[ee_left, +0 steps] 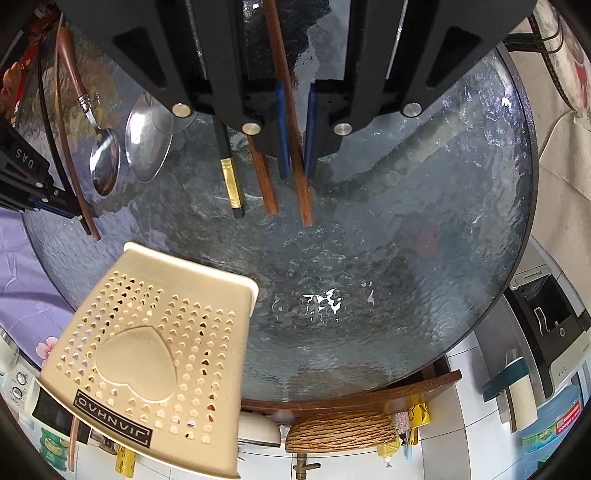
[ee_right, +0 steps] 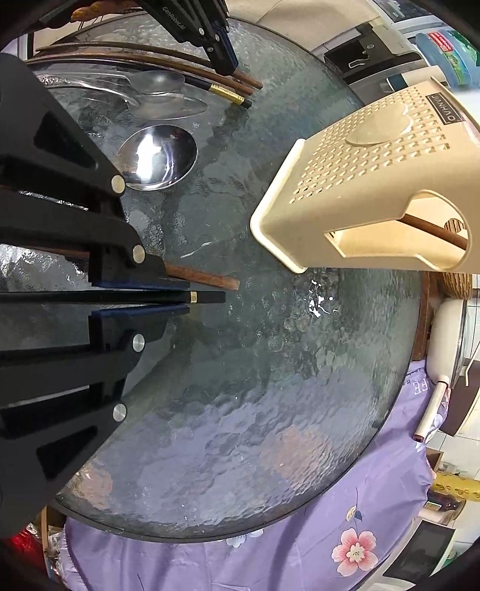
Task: Organize utensils
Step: 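Lift both held chopsticks and carry them above the utensil holder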
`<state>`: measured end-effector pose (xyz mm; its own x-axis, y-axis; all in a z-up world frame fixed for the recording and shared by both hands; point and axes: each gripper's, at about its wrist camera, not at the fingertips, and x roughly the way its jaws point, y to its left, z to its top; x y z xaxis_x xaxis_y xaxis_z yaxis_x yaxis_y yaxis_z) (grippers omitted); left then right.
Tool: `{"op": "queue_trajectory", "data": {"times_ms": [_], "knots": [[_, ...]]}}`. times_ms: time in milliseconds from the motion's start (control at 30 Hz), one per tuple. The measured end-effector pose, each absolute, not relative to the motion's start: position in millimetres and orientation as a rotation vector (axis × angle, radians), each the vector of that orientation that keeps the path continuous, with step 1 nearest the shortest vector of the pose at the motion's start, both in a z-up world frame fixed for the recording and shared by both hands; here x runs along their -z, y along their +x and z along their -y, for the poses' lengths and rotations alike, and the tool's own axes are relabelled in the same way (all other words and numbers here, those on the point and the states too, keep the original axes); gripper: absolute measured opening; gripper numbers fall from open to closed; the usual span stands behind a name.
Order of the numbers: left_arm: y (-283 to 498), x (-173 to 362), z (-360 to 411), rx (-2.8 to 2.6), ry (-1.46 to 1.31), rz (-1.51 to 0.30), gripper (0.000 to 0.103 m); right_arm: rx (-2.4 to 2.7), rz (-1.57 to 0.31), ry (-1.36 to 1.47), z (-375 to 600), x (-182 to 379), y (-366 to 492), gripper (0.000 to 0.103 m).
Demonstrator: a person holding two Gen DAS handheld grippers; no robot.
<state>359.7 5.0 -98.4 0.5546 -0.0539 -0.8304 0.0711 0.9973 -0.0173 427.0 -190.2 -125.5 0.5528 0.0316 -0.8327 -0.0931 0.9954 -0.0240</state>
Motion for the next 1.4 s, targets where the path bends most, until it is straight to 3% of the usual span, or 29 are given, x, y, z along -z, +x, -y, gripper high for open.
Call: {"op": "queue_trajectory", "data": {"times_ms": [700,1400], "knots": [[365,82,-11,0.126,-0.059,-0.926,0.007,-0.134,-0.906,0.056,215,111,432,0.008],[326,-14,-19,0.233,-0.127,-0.687,0.007,-0.256,-0.614,0.173,236,12,378,0.008]]}}
